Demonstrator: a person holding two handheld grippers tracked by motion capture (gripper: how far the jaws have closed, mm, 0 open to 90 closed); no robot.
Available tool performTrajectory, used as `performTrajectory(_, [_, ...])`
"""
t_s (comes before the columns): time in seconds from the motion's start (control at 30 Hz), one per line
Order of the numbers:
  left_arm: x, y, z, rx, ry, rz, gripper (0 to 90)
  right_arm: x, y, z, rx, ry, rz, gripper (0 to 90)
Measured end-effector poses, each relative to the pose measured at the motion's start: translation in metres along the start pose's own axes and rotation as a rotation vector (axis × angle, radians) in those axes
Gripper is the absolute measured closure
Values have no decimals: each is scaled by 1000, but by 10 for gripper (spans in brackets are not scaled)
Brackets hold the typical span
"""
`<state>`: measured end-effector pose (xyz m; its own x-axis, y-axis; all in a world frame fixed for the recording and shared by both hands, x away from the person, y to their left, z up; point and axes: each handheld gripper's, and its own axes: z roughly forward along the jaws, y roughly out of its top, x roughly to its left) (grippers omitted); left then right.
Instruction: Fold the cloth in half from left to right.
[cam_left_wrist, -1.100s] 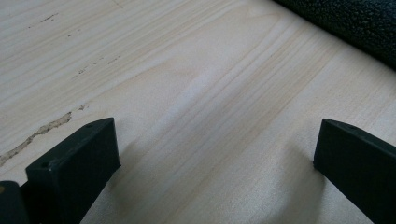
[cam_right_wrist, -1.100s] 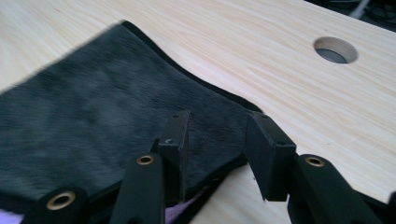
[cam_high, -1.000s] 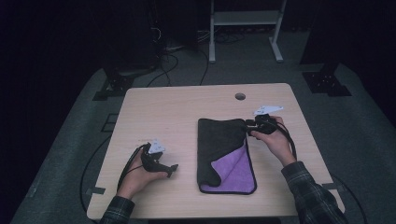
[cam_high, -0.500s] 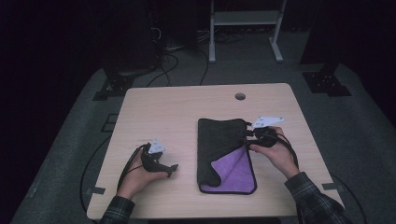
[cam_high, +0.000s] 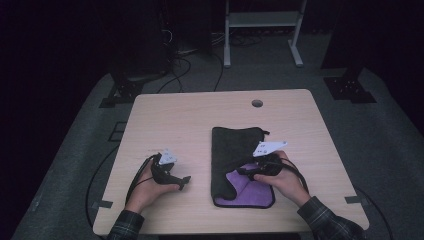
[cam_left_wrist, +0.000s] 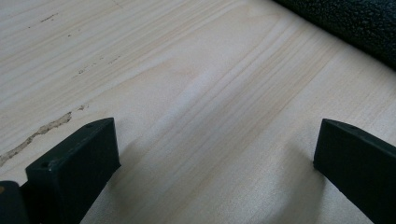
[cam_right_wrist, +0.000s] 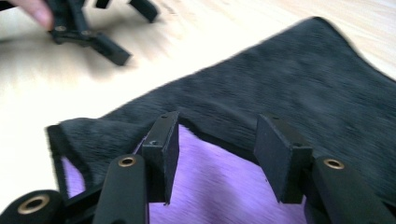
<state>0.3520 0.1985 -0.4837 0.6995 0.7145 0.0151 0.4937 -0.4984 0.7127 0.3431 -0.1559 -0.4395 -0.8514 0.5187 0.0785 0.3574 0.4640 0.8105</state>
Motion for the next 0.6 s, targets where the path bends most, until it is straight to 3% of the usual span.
performTrajectory(0.1, [0,0,0,0,0,0,0,11,2,12,10,36,-14,490])
performTrajectory(0.33, [0,0,0,0,0,0,0,14,3,33,32,41,-32,471])
performTrajectory(0.47, [0,0,0,0,0,0,0,14,-2,45,54,54,-15,459])
performTrajectory(0.6, [0,0,0,0,0,0,0,17,-8,54,89,56,-31,439])
